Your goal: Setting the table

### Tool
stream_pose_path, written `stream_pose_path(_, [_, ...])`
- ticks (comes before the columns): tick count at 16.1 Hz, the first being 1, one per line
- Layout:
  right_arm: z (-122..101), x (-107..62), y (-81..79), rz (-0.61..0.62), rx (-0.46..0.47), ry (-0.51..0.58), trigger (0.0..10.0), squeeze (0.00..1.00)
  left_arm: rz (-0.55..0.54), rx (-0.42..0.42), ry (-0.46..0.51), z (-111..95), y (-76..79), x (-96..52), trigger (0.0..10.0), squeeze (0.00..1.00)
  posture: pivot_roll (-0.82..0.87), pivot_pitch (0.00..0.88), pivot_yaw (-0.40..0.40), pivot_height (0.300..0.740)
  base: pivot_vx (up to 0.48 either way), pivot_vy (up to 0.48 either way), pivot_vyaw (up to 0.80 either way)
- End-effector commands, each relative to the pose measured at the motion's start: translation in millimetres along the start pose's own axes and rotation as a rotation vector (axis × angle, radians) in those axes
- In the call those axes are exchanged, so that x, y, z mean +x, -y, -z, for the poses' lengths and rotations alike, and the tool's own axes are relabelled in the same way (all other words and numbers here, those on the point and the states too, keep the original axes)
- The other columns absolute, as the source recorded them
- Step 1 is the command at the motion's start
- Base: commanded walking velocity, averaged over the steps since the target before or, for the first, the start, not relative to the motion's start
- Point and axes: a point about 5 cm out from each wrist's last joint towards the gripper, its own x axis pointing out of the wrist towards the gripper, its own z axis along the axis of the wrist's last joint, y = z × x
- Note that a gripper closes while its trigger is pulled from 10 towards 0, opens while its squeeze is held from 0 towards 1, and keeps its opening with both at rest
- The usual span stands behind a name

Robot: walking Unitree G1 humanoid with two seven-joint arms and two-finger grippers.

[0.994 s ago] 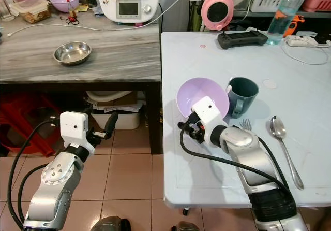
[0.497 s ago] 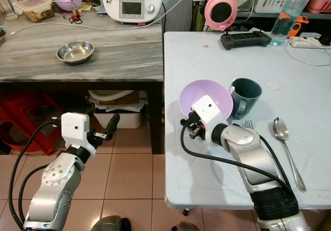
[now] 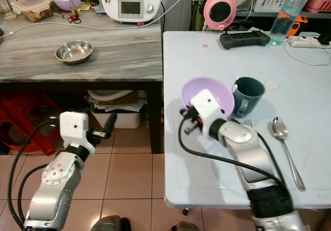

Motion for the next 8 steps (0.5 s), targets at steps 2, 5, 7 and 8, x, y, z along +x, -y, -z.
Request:
stream_pose_path(2, [-20,-0.8,5.7,0.060,-0.028,0.117,0.0,0.00,-0.027,0.032,-0.003,0,-5.3,1.9,10.0,0.00,-0.03,0.047,0.004,0.740,0.000,0.227,0.00])
stream_pose_path(5, [-26,-1.2,5.0,0.128,-0.010,0.182,0.0,0.00,-0.032,0.079,0.013,-2,-5.6,2.9,10.0,0.00,-0.03,0.043,0.004,0.740,0.000,0.480,0.00])
stream_pose_path(7, [-27,-2.2,4.2,0.174,0.010,0.217,0.0,0.00,-0.039,0.097,0.014,-3,-6.1,3.4,10.0,0.00,-0.03,0.041,0.003,0.740,0.000,0.480,0.00])
stream_pose_path(8, [-27,-3.1,2.8,0.219,0.043,0.241,0.0,0.00,-0.046,0.107,0.015,-3,-6.8,4.1,10.0,0.00,-0.03,0.038,0.003,0.740,0.000,0.480,0.00])
